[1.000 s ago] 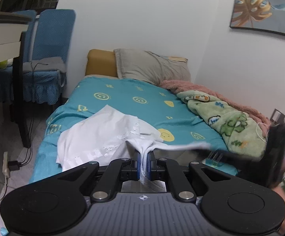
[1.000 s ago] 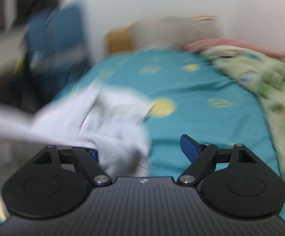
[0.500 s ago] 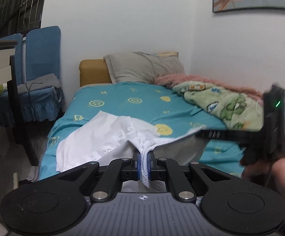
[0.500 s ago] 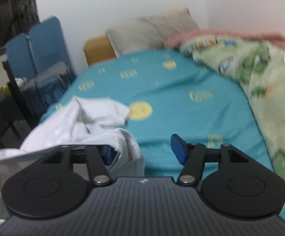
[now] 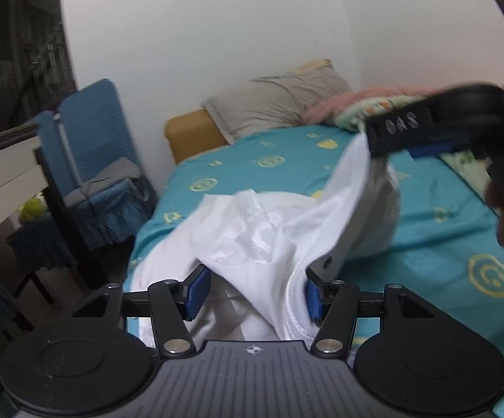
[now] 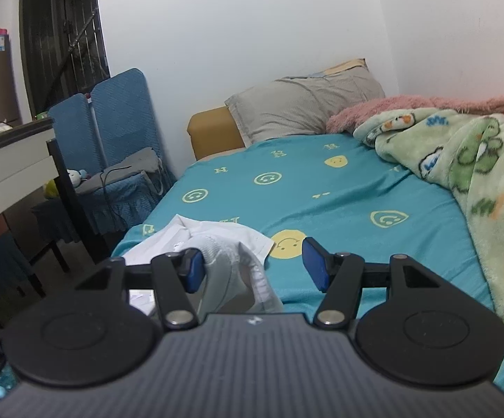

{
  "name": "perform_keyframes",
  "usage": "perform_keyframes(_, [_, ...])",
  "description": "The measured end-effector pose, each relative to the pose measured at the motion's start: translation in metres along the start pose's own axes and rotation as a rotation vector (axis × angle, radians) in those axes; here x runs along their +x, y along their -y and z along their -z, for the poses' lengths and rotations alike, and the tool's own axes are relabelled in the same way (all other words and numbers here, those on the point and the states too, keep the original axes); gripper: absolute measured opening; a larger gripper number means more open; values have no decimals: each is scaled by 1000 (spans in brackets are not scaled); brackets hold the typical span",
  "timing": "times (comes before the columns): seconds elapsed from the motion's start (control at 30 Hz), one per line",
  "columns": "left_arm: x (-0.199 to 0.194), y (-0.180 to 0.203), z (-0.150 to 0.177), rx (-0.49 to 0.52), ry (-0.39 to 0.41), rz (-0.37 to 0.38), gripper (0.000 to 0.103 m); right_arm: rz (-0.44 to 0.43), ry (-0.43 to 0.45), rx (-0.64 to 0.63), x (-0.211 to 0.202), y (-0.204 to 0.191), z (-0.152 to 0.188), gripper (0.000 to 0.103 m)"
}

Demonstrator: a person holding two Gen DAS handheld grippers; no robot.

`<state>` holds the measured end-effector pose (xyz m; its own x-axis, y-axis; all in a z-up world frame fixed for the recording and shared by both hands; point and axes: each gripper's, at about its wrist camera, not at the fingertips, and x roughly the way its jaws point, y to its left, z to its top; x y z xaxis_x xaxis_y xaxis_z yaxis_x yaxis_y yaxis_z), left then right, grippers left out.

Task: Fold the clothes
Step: 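Raise the shirt high with both grippers to shake it out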

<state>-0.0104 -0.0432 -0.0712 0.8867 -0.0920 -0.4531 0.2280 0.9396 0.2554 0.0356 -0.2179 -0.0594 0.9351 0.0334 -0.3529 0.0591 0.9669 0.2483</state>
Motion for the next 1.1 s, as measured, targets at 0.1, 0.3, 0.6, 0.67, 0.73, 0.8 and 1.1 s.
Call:
perform_keyframes(0.1, [-2,-8,-3,-74,27,-94,60,0,-18,15,2,0,2,61])
perform_keyframes(0.3, [-3,-16,0,-80,-60,-170,64,118,-14,58,4,12,2,61])
perform_keyframes(0.6, [-59,-23,-4,-138,51,-197,74,236,268,38,-45,20,-10,63])
perform_keyframes(0.67, [-83,-44,-12,-260,170,-180,81,248,265,12,-50,21,-13,66])
perform_keyframes(0.73, [-96,-63,-16,-346,234,-179,84,217,223,-1,-53,22,-14,67])
perform_keyframes(0.8, [-97,-74,-15,-415,227,-169,84,177,189,-4,-55,19,-15,67])
perform_keyframes(1.1, [-68,-60,-4,-408,46,-39,81,88,201,-58,-64,-1,-14,67])
